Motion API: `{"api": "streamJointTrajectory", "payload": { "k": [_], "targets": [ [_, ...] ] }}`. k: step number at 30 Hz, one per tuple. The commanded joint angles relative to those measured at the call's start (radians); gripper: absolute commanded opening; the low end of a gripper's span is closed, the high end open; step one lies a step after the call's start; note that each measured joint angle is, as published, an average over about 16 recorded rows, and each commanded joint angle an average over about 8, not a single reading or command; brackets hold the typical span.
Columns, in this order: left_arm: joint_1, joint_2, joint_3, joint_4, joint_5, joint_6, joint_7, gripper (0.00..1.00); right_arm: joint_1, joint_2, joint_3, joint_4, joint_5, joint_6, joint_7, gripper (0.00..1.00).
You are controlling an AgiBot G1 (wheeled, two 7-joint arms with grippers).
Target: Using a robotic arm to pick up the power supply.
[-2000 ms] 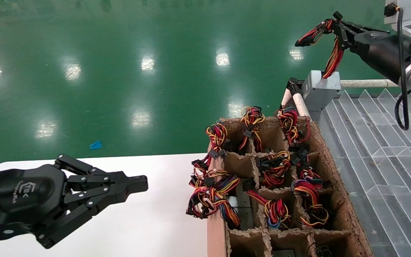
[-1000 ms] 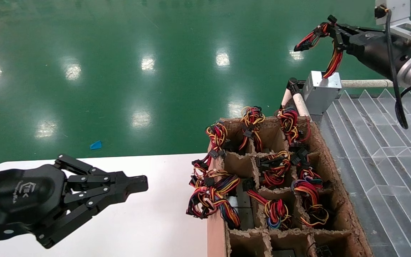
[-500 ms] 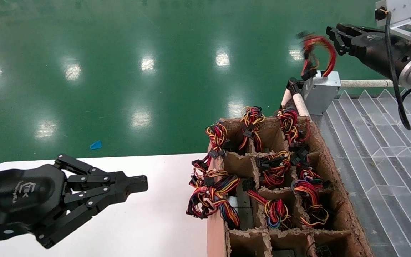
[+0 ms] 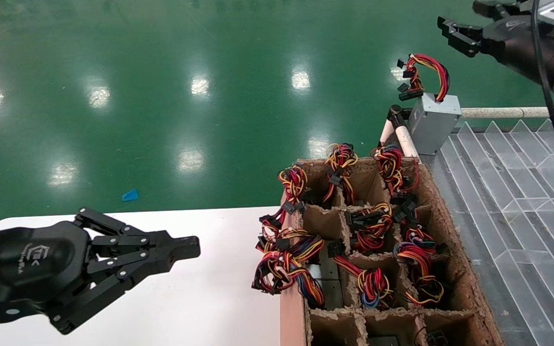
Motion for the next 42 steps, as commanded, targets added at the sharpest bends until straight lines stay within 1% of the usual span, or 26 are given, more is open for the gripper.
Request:
{"api": "streamJointTrajectory", "payload": {
  "k": [1, 10, 11, 18, 19, 42],
  "targets": [
    [0.0, 0.0, 0.0, 0.0, 0.0, 0.0, 0.0, 0.0, 0.002, 0.003, 0.003, 0.006, -0.003, -0.008, -0.008, 1.0],
    [0.0, 0.0, 0.0, 0.0, 0.0, 0.0, 0.0, 0.0, -0.115, 0.063, 0.143, 0.194, -0.087, -0.112, 0.095, 1.0],
    [0.0, 0.0, 0.0, 0.0, 0.0, 0.0, 0.0, 0.07, -0.128, 0.07, 0.159, 0.215, -0.097, -0.124, 0.107, 1.0],
    [0.0, 0.0, 0.0, 0.0, 0.0, 0.0, 0.0, 0.94, -0.221, 0.118, 0.271, 0.366, -0.165, -0.208, 0.19, 1.0],
    [0.0, 0.0, 0.0, 0.0, 0.0, 0.0, 0.0, 1.0, -0.234, 0.125, 0.287, 0.387, -0.175, -0.22, 0.201, 1.0],
    [0.0, 0.0, 0.0, 0.0, 0.0, 0.0, 0.0, 1.0, -0.537, 0.282, 0.651, 0.878, -0.398, -0.496, 0.471, 1.0]
  ]
}}
